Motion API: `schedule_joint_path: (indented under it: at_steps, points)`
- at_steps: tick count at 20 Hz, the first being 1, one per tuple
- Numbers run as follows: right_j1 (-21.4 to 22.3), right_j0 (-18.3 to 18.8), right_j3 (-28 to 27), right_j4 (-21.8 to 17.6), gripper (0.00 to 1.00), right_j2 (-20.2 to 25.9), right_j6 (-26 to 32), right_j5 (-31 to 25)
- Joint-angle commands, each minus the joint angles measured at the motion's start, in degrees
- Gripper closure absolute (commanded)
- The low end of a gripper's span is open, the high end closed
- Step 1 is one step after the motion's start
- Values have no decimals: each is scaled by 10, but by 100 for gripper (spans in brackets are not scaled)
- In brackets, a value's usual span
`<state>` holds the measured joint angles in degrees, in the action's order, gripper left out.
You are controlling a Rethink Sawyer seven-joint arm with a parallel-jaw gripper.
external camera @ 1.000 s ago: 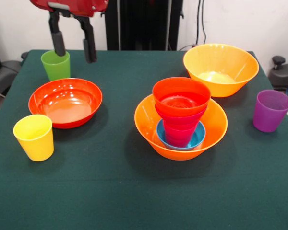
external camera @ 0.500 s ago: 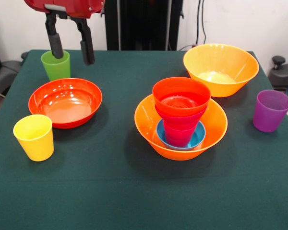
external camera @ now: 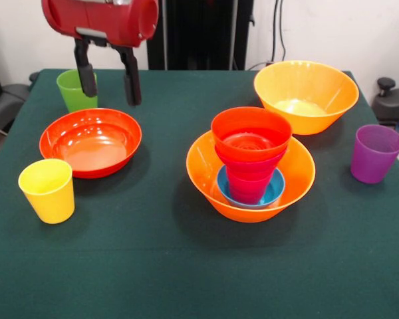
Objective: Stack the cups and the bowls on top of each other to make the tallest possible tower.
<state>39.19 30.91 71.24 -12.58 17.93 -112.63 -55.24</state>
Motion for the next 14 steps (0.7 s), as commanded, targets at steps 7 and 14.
schedule_joint_path:
  at_steps: [7, 14]
  points:
    - [-80, 10, -34, -93, 0, 80, 205, 30]
    - [-121, 13, -75, -119, 0, 96, 218, 33]
